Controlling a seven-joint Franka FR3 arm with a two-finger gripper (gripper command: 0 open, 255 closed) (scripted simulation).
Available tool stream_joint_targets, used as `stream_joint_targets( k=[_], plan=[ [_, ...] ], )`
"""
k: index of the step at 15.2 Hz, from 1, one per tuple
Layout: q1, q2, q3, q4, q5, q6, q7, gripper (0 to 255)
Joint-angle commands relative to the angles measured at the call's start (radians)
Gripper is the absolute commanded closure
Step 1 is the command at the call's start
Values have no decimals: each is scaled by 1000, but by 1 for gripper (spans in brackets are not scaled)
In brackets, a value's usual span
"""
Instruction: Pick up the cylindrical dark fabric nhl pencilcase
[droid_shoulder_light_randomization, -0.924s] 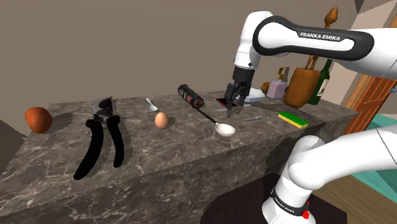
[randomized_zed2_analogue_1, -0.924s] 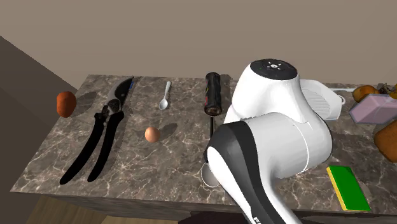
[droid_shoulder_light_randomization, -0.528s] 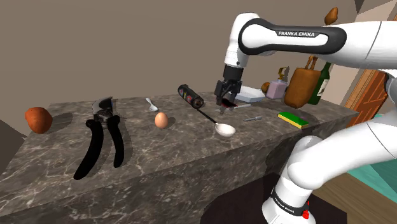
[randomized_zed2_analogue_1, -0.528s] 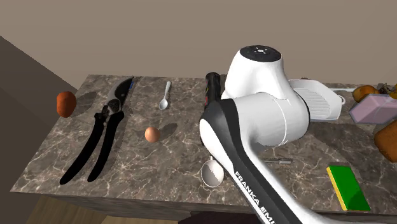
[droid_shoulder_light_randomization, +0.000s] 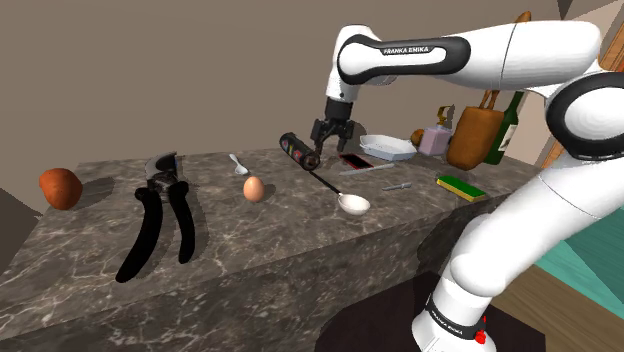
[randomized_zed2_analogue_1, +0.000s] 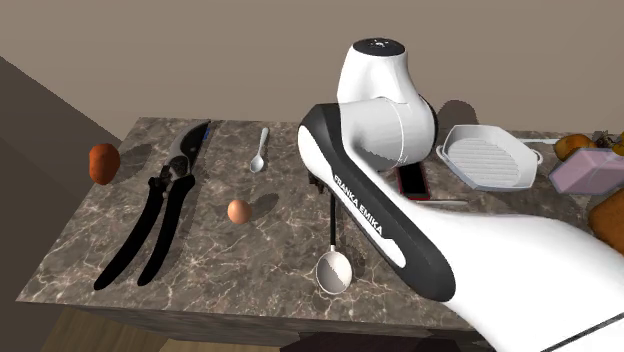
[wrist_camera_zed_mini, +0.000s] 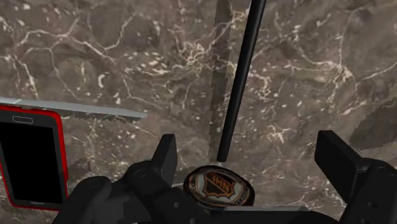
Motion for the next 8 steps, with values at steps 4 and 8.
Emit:
stream_joint_targets(
  k=[4, 8],
  plan=[
    [-19, 182, -11, 171, -15, 25, 27, 0],
    [-32, 330, -22, 331, -24, 23, 48, 0]
  ],
)
